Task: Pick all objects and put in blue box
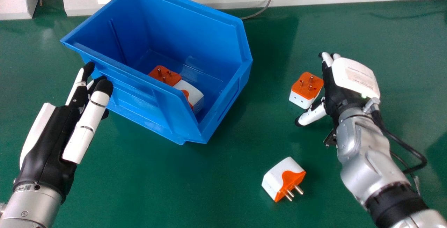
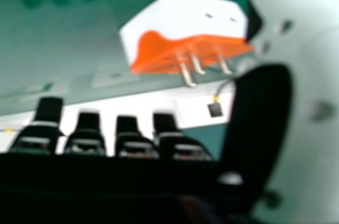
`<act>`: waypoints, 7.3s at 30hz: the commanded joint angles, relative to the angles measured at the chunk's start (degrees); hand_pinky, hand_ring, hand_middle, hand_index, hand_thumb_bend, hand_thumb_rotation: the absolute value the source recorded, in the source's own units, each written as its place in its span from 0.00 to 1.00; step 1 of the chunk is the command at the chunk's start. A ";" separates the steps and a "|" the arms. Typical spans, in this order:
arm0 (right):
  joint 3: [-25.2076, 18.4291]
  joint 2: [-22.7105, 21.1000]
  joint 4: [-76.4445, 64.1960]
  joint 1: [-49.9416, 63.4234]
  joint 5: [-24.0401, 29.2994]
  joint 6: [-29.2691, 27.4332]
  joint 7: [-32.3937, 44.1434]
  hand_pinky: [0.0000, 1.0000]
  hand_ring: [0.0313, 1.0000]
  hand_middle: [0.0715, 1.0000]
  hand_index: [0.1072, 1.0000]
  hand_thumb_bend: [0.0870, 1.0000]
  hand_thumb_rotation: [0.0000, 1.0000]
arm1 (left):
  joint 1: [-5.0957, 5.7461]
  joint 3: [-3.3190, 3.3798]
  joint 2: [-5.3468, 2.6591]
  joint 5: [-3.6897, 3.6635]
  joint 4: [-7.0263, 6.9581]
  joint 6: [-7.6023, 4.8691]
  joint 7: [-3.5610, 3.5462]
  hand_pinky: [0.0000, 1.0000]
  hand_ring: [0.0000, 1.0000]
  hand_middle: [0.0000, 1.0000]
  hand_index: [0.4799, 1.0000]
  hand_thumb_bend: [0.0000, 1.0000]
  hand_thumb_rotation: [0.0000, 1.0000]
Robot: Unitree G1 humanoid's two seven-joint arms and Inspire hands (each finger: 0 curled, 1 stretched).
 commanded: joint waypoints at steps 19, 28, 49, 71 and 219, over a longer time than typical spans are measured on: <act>5.15 0.89 10.30 -12.45 2.47 6.09 6.34 0.84 0.91 0.90 0.82 0.61 0.06 | 0.49 0.71 0.82 -0.37 -2.46 -0.40 -0.16 0.88 0.95 0.97 1.00 0.52 1.00; 5.72 0.90 13.21 -13.89 3.08 4.80 5.56 0.83 0.90 0.90 0.79 0.62 0.11 | 0.62 0.84 0.65 -0.62 -3.06 0.17 -0.11 0.88 0.95 0.96 1.00 0.53 1.00; 5.64 1.95 16.54 -16.54 5.15 4.03 4.72 0.81 0.90 0.88 0.69 0.63 0.04 | 0.90 1.10 0.23 -1.39 -4.55 1.51 0.00 0.88 0.95 0.96 1.00 0.50 1.00; 5.60 3.42 17.75 -16.47 5.46 3.90 2.27 0.81 0.90 0.89 0.67 0.65 0.04 | 2.04 0.61 -0.33 -0.65 -6.52 1.64 0.22 0.87 0.95 0.96 1.00 0.49 1.00; 2.88 3.92 -60.36 28.94 2.64 -6.23 -0.40 0.30 0.39 0.49 0.50 0.44 0.00 | 0.58 -0.51 0.33 -0.25 -5.22 1.51 0.44 0.88 0.95 0.96 1.00 0.51 1.00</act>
